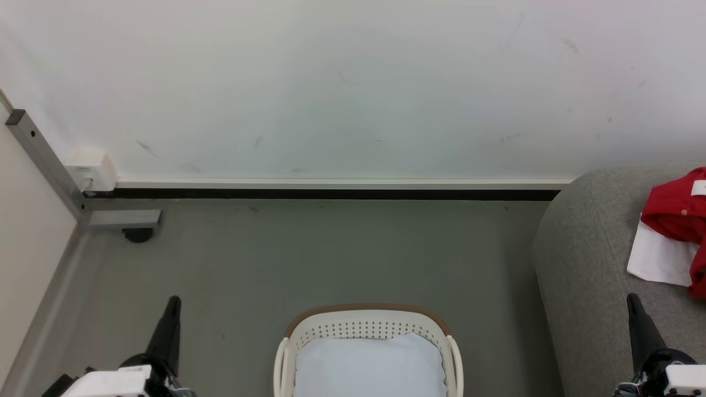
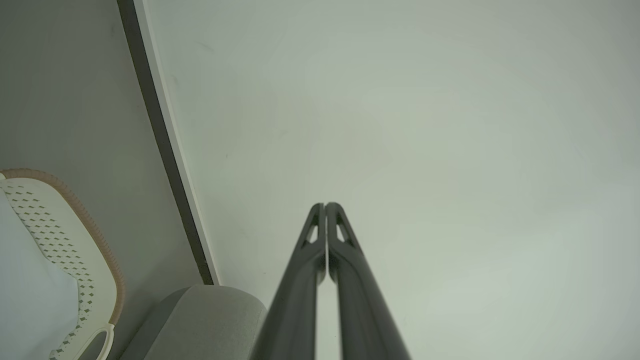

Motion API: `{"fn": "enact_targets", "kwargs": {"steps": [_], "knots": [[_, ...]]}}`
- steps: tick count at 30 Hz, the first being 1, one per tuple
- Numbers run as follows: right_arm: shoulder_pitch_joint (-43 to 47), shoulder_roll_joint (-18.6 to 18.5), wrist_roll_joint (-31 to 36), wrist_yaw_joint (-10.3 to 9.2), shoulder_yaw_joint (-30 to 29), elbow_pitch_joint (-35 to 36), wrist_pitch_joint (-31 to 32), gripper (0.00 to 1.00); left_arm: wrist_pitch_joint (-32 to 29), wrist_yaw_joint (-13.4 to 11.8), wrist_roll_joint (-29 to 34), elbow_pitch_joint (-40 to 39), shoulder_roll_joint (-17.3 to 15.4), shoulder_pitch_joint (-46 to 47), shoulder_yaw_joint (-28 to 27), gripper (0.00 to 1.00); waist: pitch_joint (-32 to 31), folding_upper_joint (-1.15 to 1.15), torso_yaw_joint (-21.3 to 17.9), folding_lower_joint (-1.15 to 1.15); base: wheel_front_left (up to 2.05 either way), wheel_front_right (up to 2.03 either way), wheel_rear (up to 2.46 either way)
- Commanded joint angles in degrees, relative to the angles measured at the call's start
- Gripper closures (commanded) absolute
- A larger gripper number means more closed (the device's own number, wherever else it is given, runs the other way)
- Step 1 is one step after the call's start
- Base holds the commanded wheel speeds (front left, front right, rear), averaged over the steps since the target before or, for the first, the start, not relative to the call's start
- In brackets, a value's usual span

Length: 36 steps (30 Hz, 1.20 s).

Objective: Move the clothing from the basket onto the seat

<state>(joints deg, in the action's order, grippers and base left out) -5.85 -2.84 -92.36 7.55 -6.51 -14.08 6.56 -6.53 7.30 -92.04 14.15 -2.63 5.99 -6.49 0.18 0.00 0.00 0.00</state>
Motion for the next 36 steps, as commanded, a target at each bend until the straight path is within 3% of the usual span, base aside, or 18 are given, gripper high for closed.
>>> {"fn": "enact_targets", "kwargs": {"steps": [1, 36], "knots": [[-0.7, 0.0, -0.1, -0.12, -0.2, 0.2, 0.2, 1.0, -0.2, 0.3, -0.7, -0.2, -0.5, 0.5, -0.2, 1.0, 0.0, 0.0, 0.0, 0.0, 0.0, 0.0, 0.0], [-0.7, 0.0, -0.1, -0.12, -0.2, 0.2, 0.1, 1.0, -0.2, 0.4, -0.7, -0.2, -0.5, 0.5, -0.2, 1.0, 0.0, 0.0, 0.0, 0.0, 0.0, 0.0, 0.0]]}}
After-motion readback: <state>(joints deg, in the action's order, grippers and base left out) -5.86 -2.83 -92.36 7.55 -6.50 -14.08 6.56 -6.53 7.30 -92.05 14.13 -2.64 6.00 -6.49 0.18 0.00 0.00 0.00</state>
